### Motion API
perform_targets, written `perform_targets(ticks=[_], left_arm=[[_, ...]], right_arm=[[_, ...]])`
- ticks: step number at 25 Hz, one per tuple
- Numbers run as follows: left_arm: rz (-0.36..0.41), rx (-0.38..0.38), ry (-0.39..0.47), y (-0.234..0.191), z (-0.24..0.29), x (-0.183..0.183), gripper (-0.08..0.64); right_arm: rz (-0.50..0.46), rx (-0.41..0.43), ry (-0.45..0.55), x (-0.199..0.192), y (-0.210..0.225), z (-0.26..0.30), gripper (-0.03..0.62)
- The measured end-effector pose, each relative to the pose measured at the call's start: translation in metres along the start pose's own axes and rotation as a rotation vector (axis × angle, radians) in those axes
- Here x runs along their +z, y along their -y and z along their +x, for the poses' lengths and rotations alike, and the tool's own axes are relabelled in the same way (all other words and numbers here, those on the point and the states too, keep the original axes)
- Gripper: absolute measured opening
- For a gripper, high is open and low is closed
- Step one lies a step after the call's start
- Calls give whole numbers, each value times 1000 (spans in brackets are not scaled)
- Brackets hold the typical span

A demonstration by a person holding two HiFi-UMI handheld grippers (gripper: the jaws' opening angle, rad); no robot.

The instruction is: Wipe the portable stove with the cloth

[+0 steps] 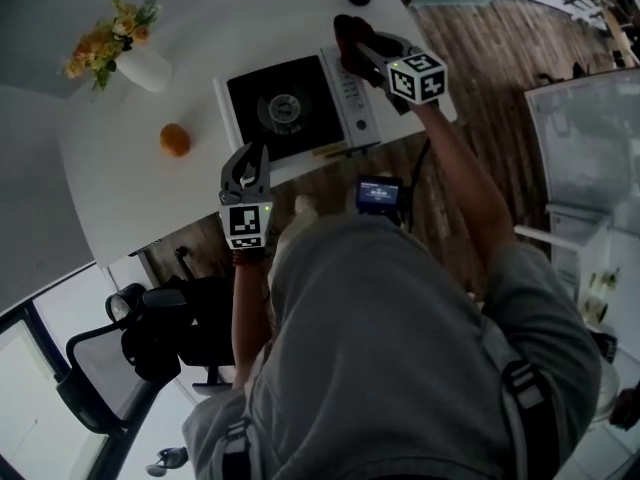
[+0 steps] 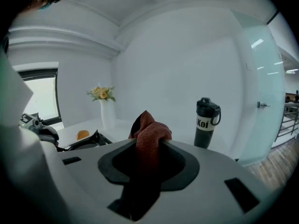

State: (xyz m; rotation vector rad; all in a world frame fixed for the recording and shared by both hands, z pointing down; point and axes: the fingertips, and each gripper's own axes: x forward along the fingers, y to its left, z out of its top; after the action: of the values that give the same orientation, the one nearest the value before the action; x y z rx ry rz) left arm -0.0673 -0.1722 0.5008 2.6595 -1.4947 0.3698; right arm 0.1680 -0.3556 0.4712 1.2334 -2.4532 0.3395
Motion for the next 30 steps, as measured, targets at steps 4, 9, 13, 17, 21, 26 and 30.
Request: perform_targets(ticks=[4, 9, 13, 17, 21, 26, 30], left_arm=[[40, 5, -47, -4, 6, -14, 87], [98, 7, -77, -1, 11, -20, 118], [153, 6, -73, 5, 12, -21, 134], [186, 29, -86, 3, 13, -24, 140], [229, 47, -113, 4, 16, -30, 148], [198, -11, -195, 6, 16, -38, 188], [94, -5, -194, 1, 15, -41, 233]], right_arm=[[21, -12, -64, -27, 13, 25, 127], [23, 14, -155, -46, 17, 48, 127], [48, -9, -175, -53, 16, 57, 126], [49, -8, -163, -54, 11, 59, 121], [55, -8, -135, -53, 9, 56, 121], [41, -39, -130, -55, 7, 52, 121], [17, -29, -140, -59, -1, 46, 120]])
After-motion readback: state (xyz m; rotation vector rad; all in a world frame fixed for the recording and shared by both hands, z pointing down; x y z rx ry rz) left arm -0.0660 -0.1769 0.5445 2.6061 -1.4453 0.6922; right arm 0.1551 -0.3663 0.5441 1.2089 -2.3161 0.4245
